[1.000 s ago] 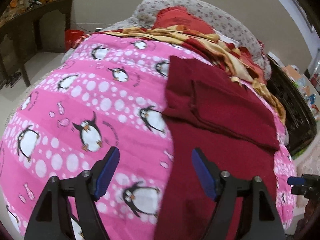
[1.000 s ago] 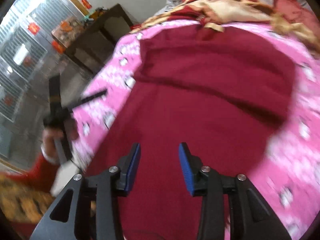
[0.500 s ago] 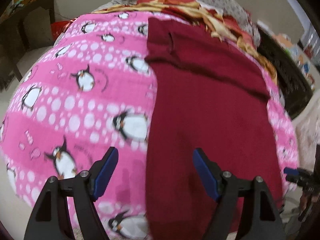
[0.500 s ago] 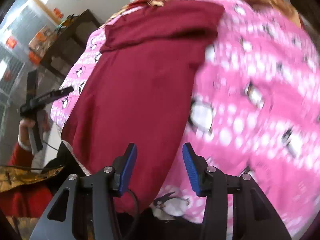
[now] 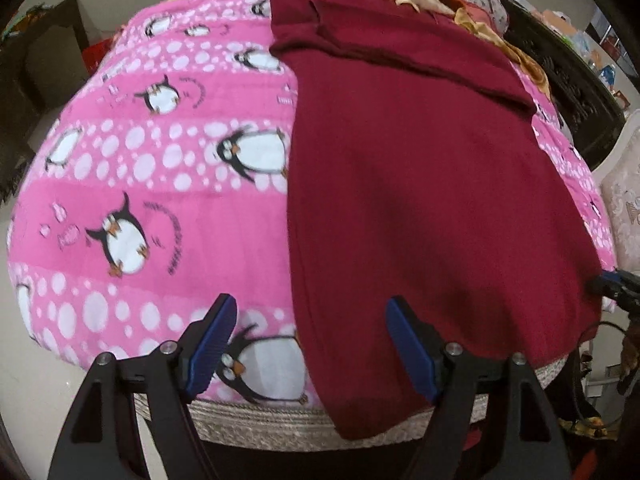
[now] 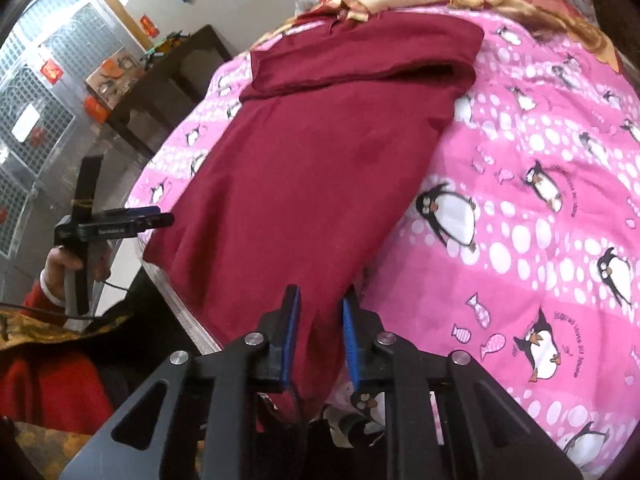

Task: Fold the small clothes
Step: 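Grasp the sweater hem with both grippers and fold it over toward the collar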

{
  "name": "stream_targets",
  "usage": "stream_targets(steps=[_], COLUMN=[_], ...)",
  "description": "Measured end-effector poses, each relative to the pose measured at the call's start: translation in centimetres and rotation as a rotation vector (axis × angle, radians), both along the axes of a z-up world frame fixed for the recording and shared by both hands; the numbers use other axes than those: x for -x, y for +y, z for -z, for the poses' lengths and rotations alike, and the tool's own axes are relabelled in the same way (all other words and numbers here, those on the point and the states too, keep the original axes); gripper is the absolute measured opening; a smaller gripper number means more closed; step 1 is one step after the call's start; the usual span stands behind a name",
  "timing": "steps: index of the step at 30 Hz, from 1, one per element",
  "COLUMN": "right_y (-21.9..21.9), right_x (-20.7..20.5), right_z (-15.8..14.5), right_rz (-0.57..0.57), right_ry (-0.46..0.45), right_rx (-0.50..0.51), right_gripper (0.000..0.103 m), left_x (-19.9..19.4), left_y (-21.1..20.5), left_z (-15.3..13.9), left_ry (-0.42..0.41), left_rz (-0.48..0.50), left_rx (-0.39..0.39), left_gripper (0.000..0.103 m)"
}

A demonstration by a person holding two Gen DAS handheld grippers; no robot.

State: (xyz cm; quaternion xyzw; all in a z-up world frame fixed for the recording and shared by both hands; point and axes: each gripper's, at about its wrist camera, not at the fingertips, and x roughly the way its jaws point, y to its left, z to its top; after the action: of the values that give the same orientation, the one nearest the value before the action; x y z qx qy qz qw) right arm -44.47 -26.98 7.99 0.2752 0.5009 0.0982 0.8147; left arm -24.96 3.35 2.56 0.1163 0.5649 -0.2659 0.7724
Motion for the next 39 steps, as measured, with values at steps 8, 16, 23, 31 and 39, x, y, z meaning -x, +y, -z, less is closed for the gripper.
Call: stream_targets(steps=[8, 16, 23, 31, 39], right_y=[0.2, 0.8, -0.8, -0.2, -0.4], right_x=[0.1, -0.4, -0.1, -0.1, -1.1], right_z=[2.4, 1.3, 0.4, 3.8, 1.6], right_rz=[0.03, -0.018, 0.0, -0.003, 0.023], right_ry=[0.036, -0.012, -0.05, 0.045, -0.041], right_rx=[-0.136, -0.081, -0.138, -0.251, -0.217], right_gripper=[0.037, 0.024, 0.024, 0.031, 0.024], left_x=[0.7, -0.2, -1.2, -0.8, -1.6], left_y=[-0.6, -0.8, 1.1, 0.7, -0.1], left_z=[0.5, 0.6, -1.3, 0.9, -0.1], left_ry=[0.035, 0.066, 0.057, 0.101, 0.113], left_rz=[0.025, 0.033, 0.005, -0.006, 0.012], left_rx=[-0.004, 0.02, 0.061, 0.045, 0.087], left_gripper=[0.068, 0.008, 0.007, 0.02, 0.006])
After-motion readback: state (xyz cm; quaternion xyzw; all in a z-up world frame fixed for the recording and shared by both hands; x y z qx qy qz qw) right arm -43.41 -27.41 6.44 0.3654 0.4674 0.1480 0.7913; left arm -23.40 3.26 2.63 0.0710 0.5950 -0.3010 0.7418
